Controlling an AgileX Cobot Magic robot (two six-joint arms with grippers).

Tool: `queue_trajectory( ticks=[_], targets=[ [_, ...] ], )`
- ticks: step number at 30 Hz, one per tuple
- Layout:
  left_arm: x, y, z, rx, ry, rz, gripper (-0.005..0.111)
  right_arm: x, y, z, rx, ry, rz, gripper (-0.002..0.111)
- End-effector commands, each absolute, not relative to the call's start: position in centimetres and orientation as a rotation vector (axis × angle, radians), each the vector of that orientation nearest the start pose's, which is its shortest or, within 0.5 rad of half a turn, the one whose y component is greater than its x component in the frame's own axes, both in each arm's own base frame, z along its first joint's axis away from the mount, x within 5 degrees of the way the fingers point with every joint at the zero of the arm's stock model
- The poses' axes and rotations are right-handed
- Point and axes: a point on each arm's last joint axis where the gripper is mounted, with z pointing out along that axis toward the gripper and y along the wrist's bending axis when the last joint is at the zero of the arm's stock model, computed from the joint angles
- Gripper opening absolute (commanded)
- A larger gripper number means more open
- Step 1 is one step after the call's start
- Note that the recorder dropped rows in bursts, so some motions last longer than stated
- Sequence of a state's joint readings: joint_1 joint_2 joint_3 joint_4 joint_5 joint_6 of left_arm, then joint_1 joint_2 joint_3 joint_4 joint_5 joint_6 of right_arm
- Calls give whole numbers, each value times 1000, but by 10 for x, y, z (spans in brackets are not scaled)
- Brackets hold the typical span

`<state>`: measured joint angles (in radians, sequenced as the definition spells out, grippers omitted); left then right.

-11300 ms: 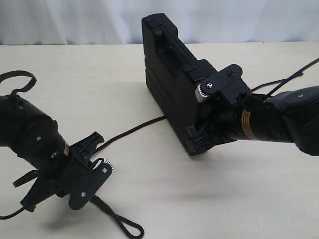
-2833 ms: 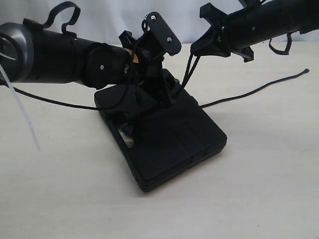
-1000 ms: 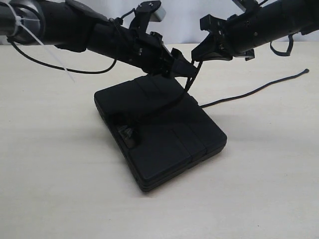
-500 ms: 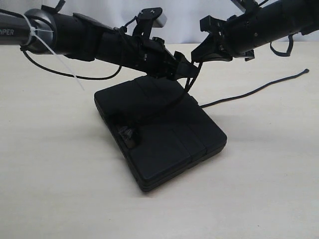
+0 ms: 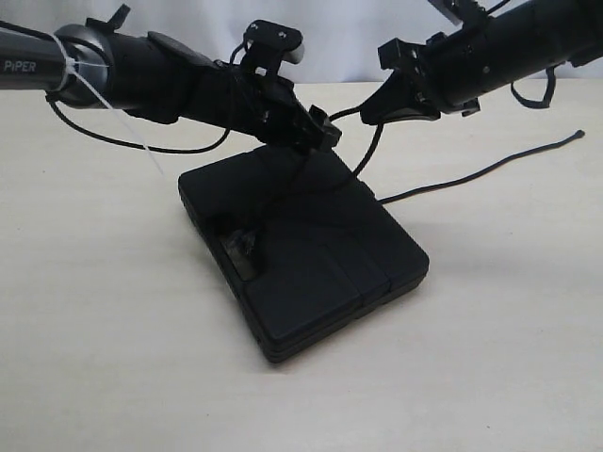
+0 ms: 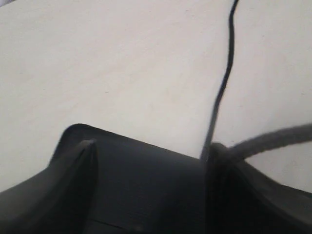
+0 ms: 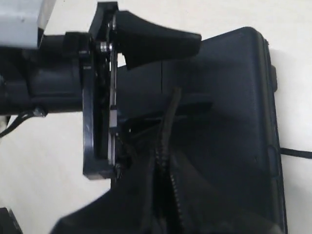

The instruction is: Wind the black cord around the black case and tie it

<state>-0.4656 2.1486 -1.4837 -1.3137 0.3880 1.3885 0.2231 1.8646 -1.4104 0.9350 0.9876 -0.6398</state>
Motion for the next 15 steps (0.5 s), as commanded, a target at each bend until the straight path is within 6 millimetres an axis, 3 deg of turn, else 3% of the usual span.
queue_trajectory(
  ticks=[1, 6, 11, 15],
  targets=[
    [416, -237, 171, 786, 2095, -510, 59, 363, 143, 258, -613, 2540, 1008, 4],
    [417, -237, 171, 782, 2094, -504, 59, 363, 141, 256, -618, 2552, 981, 4],
    [407, -245, 172, 870, 2097, -645, 59, 363, 143, 257, -611, 2547, 987, 4],
    [400, -246, 190, 924, 2054, -681, 59, 363, 143, 258, -601, 2539, 1003, 4]
  ],
)
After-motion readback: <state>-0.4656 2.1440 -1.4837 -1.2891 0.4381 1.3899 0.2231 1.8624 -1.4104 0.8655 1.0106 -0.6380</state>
